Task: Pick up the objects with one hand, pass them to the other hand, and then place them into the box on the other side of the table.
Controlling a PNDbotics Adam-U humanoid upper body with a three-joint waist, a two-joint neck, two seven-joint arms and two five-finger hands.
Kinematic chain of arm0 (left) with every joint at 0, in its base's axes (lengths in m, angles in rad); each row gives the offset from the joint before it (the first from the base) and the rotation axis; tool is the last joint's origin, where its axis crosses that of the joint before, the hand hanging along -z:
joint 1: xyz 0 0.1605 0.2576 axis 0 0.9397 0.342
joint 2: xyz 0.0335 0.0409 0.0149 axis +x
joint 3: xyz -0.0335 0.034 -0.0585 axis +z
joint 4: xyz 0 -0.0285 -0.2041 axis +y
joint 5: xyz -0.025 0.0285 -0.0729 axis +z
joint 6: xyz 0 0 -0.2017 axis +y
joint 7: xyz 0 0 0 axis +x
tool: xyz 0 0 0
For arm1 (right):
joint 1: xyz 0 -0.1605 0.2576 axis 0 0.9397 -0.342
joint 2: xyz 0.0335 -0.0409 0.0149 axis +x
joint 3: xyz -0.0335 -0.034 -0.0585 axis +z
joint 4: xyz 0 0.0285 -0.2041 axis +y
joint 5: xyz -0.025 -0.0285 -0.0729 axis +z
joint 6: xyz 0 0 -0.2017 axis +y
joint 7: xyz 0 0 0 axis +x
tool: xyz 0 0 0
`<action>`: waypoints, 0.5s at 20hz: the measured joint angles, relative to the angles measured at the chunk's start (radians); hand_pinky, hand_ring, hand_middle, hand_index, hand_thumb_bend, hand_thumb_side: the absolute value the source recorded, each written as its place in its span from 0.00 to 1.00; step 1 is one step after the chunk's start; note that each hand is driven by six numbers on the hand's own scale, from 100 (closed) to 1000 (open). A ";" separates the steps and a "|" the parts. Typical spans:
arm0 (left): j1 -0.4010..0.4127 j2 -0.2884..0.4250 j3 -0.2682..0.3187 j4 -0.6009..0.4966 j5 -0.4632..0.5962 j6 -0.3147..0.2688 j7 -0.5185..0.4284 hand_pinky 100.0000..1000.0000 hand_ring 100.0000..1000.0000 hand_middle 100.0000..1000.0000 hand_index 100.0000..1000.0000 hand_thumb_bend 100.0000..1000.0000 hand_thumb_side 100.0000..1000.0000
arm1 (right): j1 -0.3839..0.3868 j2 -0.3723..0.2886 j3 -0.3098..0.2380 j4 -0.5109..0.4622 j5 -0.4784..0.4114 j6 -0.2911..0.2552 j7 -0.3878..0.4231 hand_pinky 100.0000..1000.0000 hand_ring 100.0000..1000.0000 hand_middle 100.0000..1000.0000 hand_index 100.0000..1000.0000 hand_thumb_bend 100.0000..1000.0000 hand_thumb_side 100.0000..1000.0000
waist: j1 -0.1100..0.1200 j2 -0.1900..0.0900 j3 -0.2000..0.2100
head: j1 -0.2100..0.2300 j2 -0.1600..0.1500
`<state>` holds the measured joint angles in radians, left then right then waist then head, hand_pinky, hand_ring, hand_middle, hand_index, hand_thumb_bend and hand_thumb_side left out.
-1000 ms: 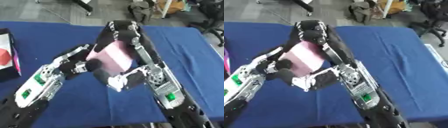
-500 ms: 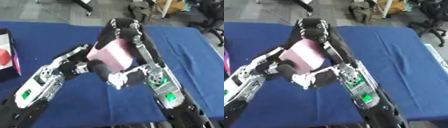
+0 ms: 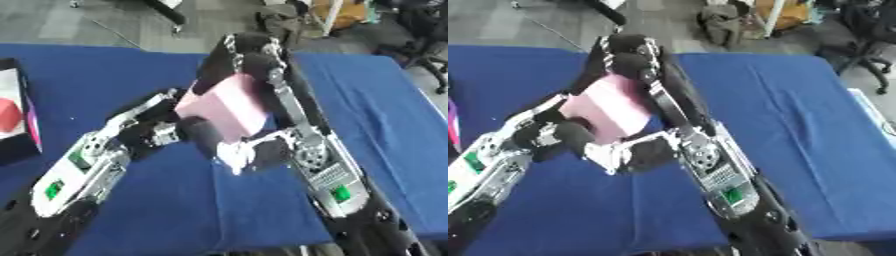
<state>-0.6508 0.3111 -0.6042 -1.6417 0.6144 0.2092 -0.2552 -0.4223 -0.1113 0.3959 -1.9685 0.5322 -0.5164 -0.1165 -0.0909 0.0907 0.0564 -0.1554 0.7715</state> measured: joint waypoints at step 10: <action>0.001 -0.011 0.003 -0.005 0.003 -0.001 -0.002 0.63 0.50 0.33 0.41 0.17 0.33 | 0.004 0.000 0.000 0.000 -0.025 0.014 -0.014 0.31 0.36 0.24 0.30 0.17 0.51 | 0.000 -0.002 0.000 | 0.001 0.000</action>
<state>-0.6500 0.2998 -0.6016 -1.6466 0.6171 0.2085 -0.2568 -0.4180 -0.1113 0.3959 -1.9685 0.5075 -0.5024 -0.1310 -0.0913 0.0888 0.0567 -0.1541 0.7715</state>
